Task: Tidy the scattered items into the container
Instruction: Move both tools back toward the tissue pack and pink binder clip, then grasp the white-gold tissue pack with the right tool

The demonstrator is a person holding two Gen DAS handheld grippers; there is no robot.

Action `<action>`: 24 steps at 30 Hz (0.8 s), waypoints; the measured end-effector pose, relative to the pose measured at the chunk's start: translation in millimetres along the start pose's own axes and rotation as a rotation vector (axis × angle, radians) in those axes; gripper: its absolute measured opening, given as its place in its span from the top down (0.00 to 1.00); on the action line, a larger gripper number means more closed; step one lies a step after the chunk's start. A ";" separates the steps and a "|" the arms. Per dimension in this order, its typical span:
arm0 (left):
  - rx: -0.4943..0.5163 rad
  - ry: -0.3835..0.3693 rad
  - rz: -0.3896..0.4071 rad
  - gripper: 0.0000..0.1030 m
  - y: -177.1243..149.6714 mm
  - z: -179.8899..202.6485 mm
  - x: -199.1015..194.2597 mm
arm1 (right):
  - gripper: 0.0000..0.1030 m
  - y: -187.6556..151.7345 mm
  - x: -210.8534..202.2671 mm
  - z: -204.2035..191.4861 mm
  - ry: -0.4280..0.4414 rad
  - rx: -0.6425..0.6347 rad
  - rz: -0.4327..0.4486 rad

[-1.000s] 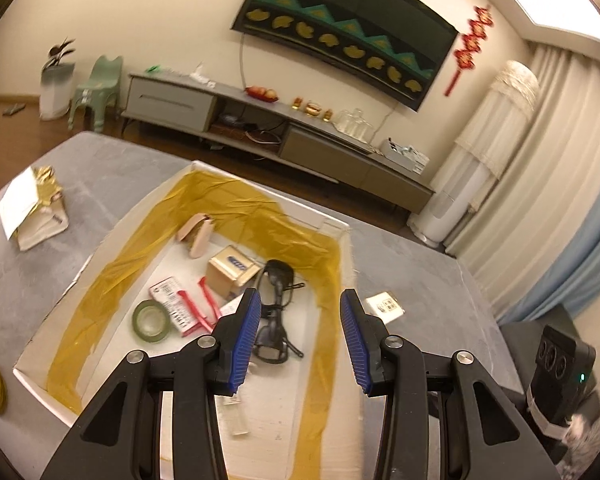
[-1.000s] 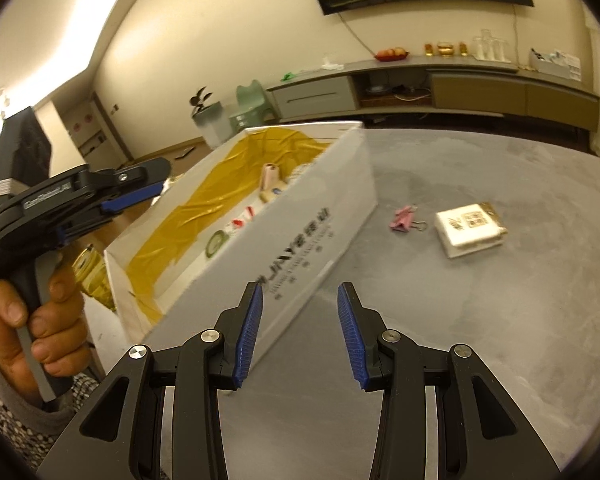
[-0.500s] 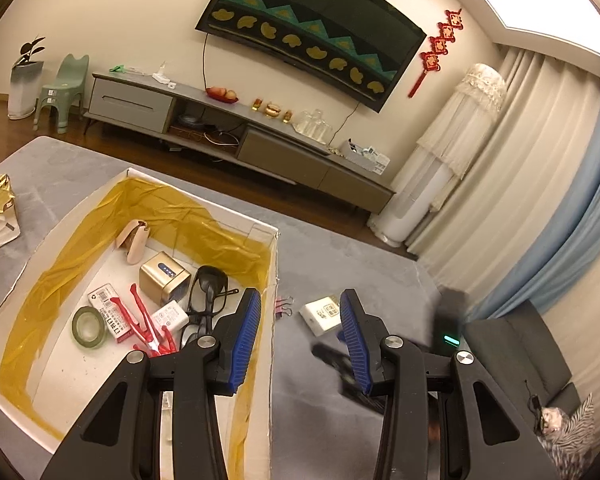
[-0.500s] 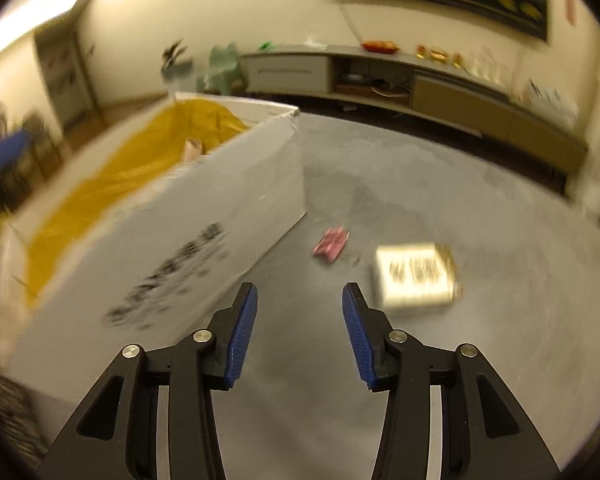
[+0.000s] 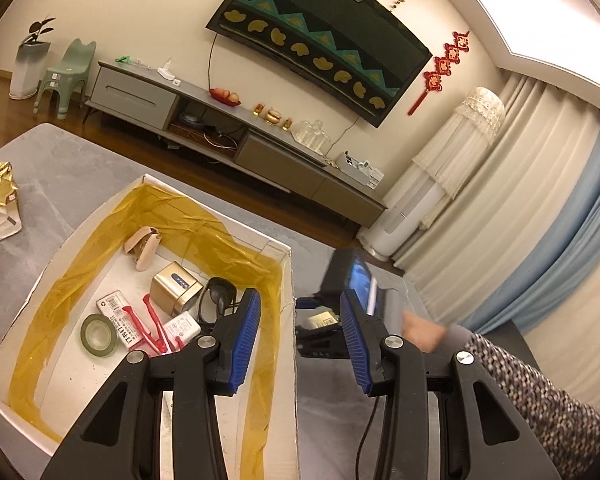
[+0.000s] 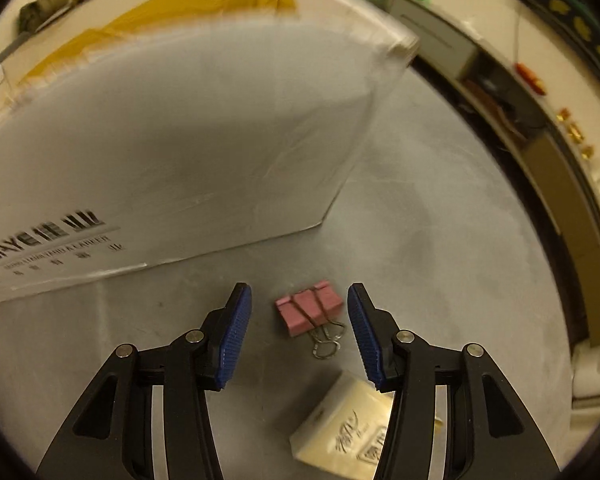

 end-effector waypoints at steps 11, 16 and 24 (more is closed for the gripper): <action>0.010 -0.023 -0.013 0.59 -5.8 15.2 2.9 | 0.62 -67.6 -79.6 -43.6 0.109 0.401 -0.009; 0.031 -0.043 -0.028 0.59 -12.4 29.1 5.8 | 0.50 -93.4 -108.3 -65.7 0.039 0.348 -0.005; 0.026 -0.042 -0.040 0.59 -15.3 30.1 10.7 | 0.39 -76.4 -95.5 41.9 -0.261 0.416 0.023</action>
Point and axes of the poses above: each gripper's, at about its wrist camera, not at the fingertips, and x roughly the way its jaws point, z to its right, y to its top, the point moved 9 cm from there along x, roughly the way its jaws point, and after that the axes turned 12 degrees about -y, right-handed, at the moved point
